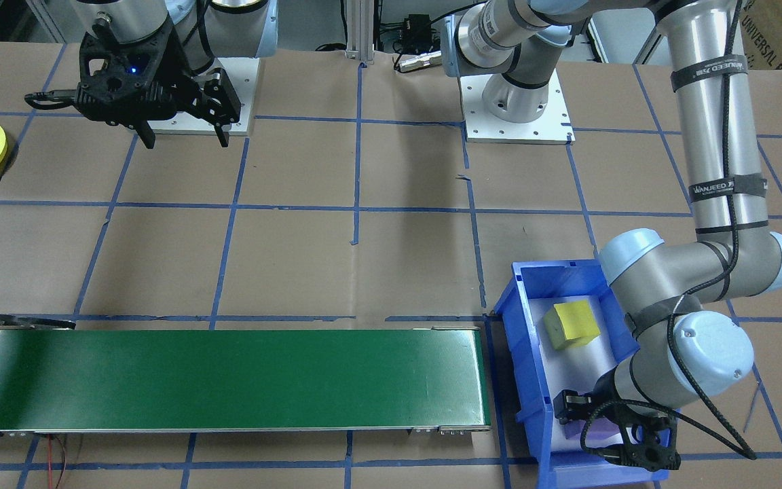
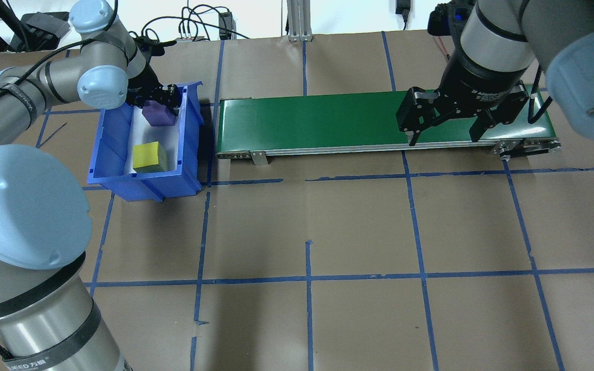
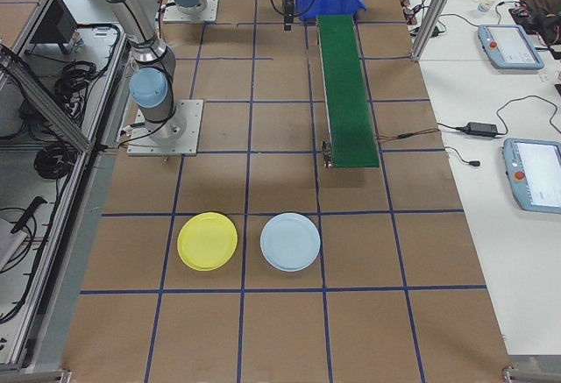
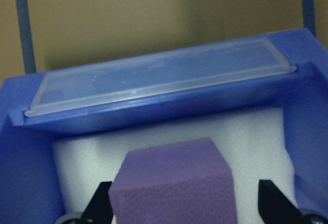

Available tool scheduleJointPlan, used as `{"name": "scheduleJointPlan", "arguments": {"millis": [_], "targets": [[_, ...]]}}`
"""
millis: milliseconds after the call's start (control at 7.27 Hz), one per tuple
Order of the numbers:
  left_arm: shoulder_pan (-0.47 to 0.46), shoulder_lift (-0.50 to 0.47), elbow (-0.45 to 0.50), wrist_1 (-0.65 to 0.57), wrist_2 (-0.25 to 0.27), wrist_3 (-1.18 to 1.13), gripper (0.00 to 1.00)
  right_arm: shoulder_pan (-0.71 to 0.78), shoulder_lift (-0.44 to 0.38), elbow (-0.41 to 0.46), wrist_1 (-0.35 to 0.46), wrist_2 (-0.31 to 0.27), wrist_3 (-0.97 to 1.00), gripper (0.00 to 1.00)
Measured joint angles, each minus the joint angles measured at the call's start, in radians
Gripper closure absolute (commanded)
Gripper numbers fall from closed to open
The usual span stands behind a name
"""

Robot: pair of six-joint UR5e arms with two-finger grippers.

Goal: Move block left to right into plate

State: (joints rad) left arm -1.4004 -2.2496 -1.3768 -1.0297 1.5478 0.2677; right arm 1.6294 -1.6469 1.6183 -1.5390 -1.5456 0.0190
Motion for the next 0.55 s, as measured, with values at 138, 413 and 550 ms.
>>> {"name": "scheduleJointPlan", "arguments": {"millis": [138, 413, 550], "targets": [[0.000, 0.020, 0.005, -0.004, 0.000, -0.001, 0.59, -0.001, 0.001, -0.001, -0.001, 0.001, -0.001, 0.00], [-0.001, 0.100, 0.007, -0.045, 0.002, -0.006, 0.58, -0.002, 0.001, 0.001, -0.002, 0.001, -0.004, 0.00], [-0.004, 0.158, 0.007, -0.102, 0.001, -0.009, 0.58, -0.003, 0.002, 0.001, -0.002, 0.001, -0.006, 0.00]]}}
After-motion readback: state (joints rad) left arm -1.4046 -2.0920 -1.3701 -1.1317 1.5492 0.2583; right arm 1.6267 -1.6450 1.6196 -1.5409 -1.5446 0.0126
